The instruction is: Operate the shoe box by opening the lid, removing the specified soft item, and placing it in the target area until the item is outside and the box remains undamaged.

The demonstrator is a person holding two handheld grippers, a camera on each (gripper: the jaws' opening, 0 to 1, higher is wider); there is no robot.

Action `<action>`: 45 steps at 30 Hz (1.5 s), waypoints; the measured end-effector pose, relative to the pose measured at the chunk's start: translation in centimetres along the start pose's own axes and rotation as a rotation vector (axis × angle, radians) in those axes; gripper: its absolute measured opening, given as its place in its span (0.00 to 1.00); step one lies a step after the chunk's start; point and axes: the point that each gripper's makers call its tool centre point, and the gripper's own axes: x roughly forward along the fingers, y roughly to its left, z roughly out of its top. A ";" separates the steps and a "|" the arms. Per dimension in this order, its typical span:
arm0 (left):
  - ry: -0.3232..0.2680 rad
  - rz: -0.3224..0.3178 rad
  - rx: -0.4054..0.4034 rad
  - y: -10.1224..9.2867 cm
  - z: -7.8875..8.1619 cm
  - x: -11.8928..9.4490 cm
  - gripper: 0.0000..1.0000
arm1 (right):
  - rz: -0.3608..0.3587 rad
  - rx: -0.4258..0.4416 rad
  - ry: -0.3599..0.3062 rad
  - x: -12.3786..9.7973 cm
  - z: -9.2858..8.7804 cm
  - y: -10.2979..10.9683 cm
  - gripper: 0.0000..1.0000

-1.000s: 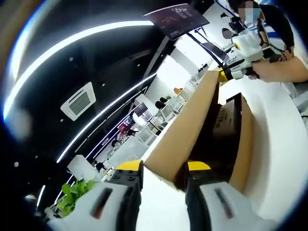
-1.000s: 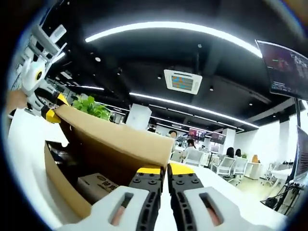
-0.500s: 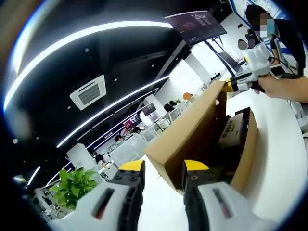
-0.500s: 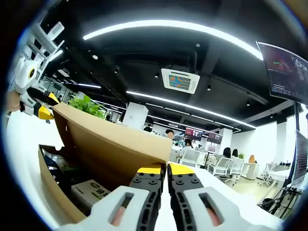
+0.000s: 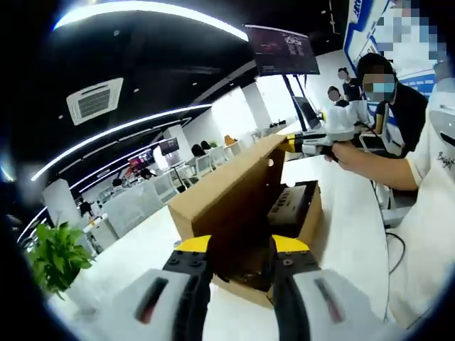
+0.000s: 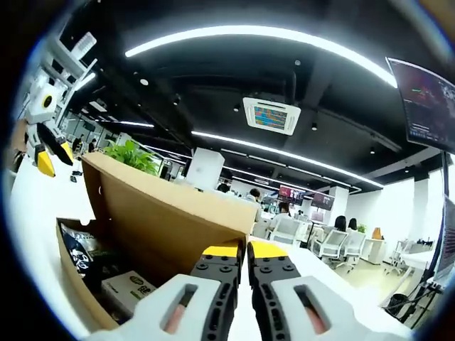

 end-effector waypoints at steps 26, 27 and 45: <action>0.459 -0.453 0.136 -5.0 -6.3 3.9 0.09 | 0.102 -0.078 0.052 2.4 0.4 -0.1 0.04; 0.459 -0.453 0.139 -5.0 -6.3 4.1 0.09 | 0.102 -0.078 0.051 2.4 0.4 -0.1 0.04; 0.642 -0.545 0.160 -5.1 -8.3 4.5 0.02 | 0.120 -0.088 0.095 4.6 0.8 -0.6 0.04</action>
